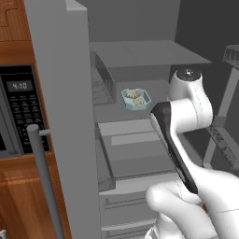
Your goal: Place two dumplings into each of the tupperware containers and then place the containers in the fridge.
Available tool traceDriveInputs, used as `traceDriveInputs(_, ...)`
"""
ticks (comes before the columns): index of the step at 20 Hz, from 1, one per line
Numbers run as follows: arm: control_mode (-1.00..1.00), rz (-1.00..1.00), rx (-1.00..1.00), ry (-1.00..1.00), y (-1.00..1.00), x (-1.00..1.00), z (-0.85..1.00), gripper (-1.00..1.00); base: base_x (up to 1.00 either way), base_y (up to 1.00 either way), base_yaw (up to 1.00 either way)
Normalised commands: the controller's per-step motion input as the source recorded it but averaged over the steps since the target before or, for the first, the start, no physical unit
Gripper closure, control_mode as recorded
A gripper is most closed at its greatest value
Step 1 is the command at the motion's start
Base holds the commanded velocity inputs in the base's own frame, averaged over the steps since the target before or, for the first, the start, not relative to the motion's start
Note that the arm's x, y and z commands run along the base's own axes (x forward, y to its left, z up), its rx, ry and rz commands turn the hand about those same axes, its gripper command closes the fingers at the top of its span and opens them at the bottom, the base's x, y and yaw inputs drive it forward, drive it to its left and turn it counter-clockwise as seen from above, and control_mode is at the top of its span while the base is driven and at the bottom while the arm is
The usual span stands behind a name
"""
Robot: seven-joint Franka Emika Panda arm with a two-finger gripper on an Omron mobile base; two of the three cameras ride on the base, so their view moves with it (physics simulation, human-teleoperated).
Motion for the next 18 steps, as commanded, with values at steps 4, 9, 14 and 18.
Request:
traceDriveInputs(4,-1.0,-0.5,0.21,0.11,-0.07,-0.68,0.51,-1.0,0.0,0.0,0.0)
traceDriveInputs(9,-1.0,-0.44,0.24,0.06,-0.35,-0.71,0.22,-1.0,0.0,0.0,0.0)
traceDriveInputs(14,-1.0,-0.23,0.16,0.0,-0.17,-0.52,0.0,-1.0,0.0,0.0,0.0)
traceDriveInputs(18,-1.0,-0.04,0.02,-0.05,0.22,-0.27,0.0,-1.0,0.0,0.0,0.0)
